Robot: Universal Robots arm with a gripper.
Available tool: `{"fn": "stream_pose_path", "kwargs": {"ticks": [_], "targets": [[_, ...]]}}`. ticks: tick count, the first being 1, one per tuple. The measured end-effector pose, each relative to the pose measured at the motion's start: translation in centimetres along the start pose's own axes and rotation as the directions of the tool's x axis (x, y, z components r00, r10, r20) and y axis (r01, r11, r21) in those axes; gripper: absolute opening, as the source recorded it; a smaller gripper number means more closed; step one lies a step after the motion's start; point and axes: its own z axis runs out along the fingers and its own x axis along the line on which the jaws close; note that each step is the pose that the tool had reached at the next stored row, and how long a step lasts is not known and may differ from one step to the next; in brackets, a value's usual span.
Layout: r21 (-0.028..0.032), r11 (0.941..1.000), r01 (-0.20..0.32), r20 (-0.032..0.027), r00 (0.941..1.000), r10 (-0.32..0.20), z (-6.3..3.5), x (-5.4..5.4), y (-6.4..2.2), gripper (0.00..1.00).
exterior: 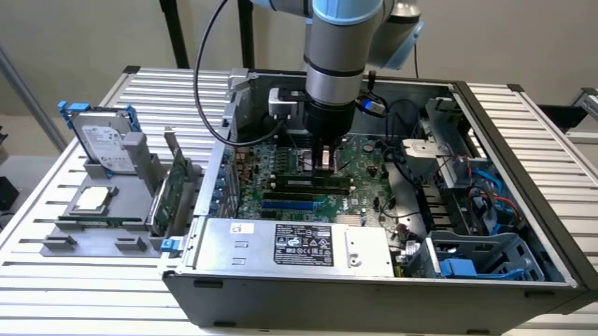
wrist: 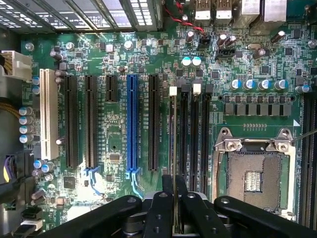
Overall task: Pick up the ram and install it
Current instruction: 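Insert the ram into the slot, then press down the ram until it locks into place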
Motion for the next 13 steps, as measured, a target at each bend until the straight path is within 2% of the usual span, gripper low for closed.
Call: {"fn": "stream_pose_path", "kwargs": {"ticks": [9,13], "targets": [[0.0001,1.0000,-0.002,-0.0024,1.0000,0.002,0.09,-0.04,0.07,0.00],[0.0001,1.0000,-0.002,-0.0068,1.0000,0.002,0.30,-0.05,0.08,0.00]]}}
